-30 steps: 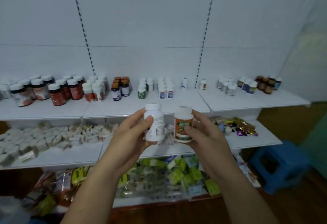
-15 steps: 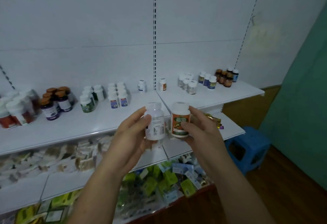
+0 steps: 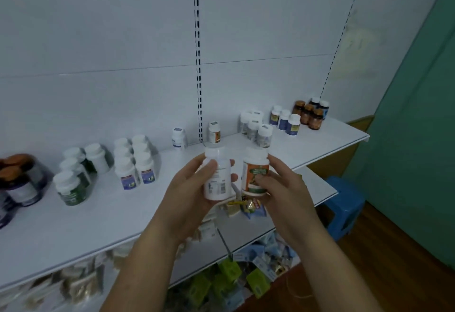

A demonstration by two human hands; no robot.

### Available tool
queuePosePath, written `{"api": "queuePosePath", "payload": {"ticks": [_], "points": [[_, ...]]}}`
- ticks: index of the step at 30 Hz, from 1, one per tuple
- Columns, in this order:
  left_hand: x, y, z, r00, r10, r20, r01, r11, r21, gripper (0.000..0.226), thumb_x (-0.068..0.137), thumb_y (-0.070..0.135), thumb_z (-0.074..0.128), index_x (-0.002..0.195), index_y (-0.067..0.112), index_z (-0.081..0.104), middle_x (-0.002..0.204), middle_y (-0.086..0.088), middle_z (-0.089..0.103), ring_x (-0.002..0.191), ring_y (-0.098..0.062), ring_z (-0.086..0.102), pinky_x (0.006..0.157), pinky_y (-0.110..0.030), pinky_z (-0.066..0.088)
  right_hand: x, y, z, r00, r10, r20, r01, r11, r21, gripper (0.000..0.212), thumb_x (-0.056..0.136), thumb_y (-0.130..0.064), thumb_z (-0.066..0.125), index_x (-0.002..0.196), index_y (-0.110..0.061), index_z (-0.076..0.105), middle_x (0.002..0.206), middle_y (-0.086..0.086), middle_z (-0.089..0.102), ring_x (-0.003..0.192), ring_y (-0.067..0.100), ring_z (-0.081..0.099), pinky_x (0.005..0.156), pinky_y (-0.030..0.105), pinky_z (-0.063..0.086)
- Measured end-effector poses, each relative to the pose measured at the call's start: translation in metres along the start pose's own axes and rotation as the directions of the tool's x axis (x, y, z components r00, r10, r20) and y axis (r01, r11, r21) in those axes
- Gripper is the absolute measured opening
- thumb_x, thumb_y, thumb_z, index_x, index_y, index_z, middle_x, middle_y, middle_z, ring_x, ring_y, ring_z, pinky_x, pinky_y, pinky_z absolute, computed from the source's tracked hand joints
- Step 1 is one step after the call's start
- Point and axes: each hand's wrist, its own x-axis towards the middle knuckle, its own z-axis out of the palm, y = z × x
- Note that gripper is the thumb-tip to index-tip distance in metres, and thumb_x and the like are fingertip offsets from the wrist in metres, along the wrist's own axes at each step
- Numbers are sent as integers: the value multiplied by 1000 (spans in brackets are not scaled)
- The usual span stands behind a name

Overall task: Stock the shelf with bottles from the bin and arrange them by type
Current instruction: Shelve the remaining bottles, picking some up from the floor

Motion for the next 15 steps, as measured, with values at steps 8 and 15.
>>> {"api": "queuePosePath", "payload": {"ticks": [8,15], "points": [[47,-13,-52,993,-34,-117,22,995,-98,35,101,21,58,132,10,69,126,-18,71,123,-45,63,95,-48,51,88,41,-5,1000,-5,20,8,992,-128,46,100,-2,61,141,-23,60,121,-1,76,113,21,72,97,43,56],[95,-26,-68,963,44,-266,-42,999,15,44,95,13,61,139,13,63,134,-18,69,126,-41,65,99,-49,60,190,84,-14,995,-43,92,70,946,-317,40,98,-5,67,131,-28,63,120,-7,73,110,12,70,100,40,57]]}}
